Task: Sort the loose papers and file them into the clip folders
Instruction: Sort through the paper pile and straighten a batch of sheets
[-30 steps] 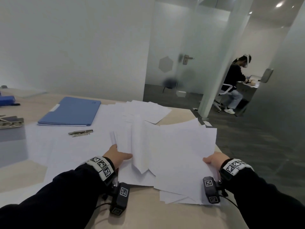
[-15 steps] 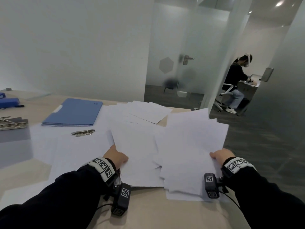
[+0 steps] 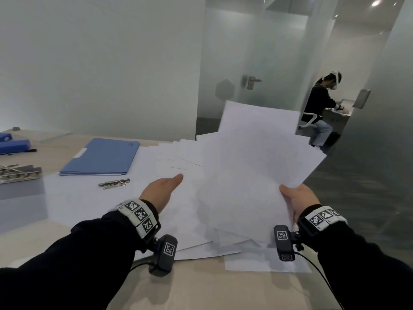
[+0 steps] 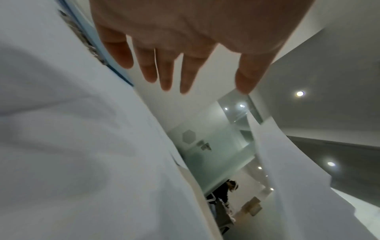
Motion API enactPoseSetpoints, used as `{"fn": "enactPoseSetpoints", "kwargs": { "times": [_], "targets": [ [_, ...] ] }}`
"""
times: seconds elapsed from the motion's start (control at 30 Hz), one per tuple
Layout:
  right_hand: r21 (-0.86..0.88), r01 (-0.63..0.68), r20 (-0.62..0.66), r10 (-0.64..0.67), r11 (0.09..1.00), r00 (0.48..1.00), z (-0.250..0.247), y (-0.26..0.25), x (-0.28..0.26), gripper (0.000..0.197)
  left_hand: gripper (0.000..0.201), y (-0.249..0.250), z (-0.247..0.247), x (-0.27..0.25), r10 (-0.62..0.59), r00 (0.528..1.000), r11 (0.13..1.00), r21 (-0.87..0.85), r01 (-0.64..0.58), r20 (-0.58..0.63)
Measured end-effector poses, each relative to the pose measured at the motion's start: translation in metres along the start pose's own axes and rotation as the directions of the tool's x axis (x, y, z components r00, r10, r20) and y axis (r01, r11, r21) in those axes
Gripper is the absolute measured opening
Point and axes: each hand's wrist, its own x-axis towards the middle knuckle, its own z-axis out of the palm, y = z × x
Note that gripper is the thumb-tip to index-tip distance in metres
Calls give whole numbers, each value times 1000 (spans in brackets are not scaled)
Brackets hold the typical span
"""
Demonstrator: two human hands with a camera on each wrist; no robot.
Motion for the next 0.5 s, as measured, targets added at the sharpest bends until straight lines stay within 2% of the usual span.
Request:
{"fn": "enactPoseSetpoints", "kwargs": {
  "times": [0.07, 0.13, 0.23, 0.27, 0.5],
  "targets": [
    [58, 36, 118, -42, 998, 992, 15, -5, -7, 12, 65, 20, 2, -1, 12, 995, 992, -129, 2, 103],
    [78, 78, 190, -91, 994, 977, 26, -11, -11, 14, 64, 31, 5, 1, 63, 990, 981, -193, -38, 125],
    [91, 146, 254, -165, 985, 953, 35, -19, -15, 21, 20, 40, 6, 6, 192, 981, 925, -337, -173, 22],
    [100, 163, 263, -184, 982, 947, 38, -23, -15, 22, 16, 44, 4, 8, 227, 974, 904, -370, -215, -12],
    [312, 203, 293, -297, 928, 909, 55, -50, -17, 30, 37, 72, -4, 0, 443, 889, 762, -474, -442, -117]
  ]
}}
